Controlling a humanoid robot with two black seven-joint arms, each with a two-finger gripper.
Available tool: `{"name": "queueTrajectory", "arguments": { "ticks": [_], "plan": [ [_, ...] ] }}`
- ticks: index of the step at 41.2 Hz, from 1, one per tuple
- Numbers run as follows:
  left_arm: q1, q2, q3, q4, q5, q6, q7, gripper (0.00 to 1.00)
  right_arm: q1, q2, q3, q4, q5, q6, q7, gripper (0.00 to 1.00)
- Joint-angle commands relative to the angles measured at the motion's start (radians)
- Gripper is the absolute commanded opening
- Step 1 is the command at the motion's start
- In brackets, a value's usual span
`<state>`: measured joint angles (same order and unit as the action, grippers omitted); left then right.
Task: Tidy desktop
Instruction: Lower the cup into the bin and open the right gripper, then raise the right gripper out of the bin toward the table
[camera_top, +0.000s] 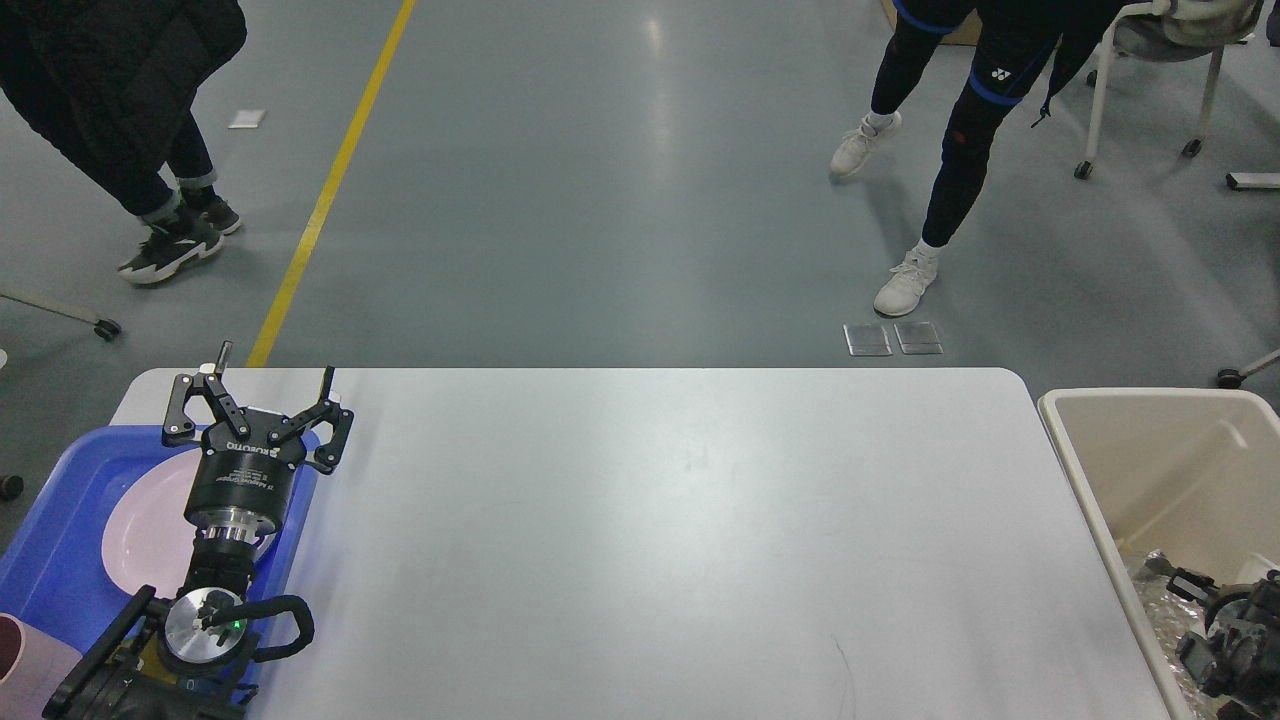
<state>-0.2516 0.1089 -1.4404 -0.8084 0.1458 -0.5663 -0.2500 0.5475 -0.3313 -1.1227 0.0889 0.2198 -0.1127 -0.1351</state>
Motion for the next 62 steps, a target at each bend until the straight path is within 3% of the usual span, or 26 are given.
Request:
{"name": "queueTrajectory", "arguments": {
  "ticks": [1, 20, 28, 38, 45, 51, 58, 62],
  "plan": [
    [0.000, 0.000, 0.000, 0.000, 0.000, 0.000, 0.000, 0.96, 0.000, 0.001, 0.003, 0.006, 0.000, -0.016, 0.000, 1.00],
    [0.000, 0.000, -0.002, 0.000, 0.000, 0.000, 0.000, 0.96, 0.006, 0.001, 0.003, 0.009, 0.000, -0.013, -0.001, 1.00],
    [0.000, 0.000, 0.000, 0.000, 0.000, -0.001, 0.000, 0.96, 0.109, -0.040, -0.003, 0.110, -0.002, 0.051, 0.000, 1.00],
    [0.000, 0.000, 0.000, 0.000, 0.000, 0.000, 0.000, 0.96, 0.457, -0.170, -0.028, 0.420, -0.029, 0.257, -0.001, 1.00],
    [0.000, 0.000, 0.000, 0.000, 0.000, 0.000, 0.000, 0.96, 0.825, -0.190, -0.081, 0.733, -0.164, 0.419, -0.009, 1.00],
    [0.000, 0.000, -0.002, 0.000, 0.000, 0.000, 0.000, 0.96, 1.103, -0.149, -0.141, 0.917, -0.183, 0.594, -0.030, 1.00],
    [0.000, 0.000, 0.000, 0.000, 0.000, 0.000, 0.000, 0.96, 1.451, -0.020, -0.174, 1.058, -0.178, 0.888, -0.052, 1.00],
    [0.000, 0.000, 0.000, 0.000, 0.000, 0.000, 0.000, 0.96, 1.578, -0.003, -0.172, 1.159, -0.177, 0.953, -0.054, 1.00]
  ]
}}
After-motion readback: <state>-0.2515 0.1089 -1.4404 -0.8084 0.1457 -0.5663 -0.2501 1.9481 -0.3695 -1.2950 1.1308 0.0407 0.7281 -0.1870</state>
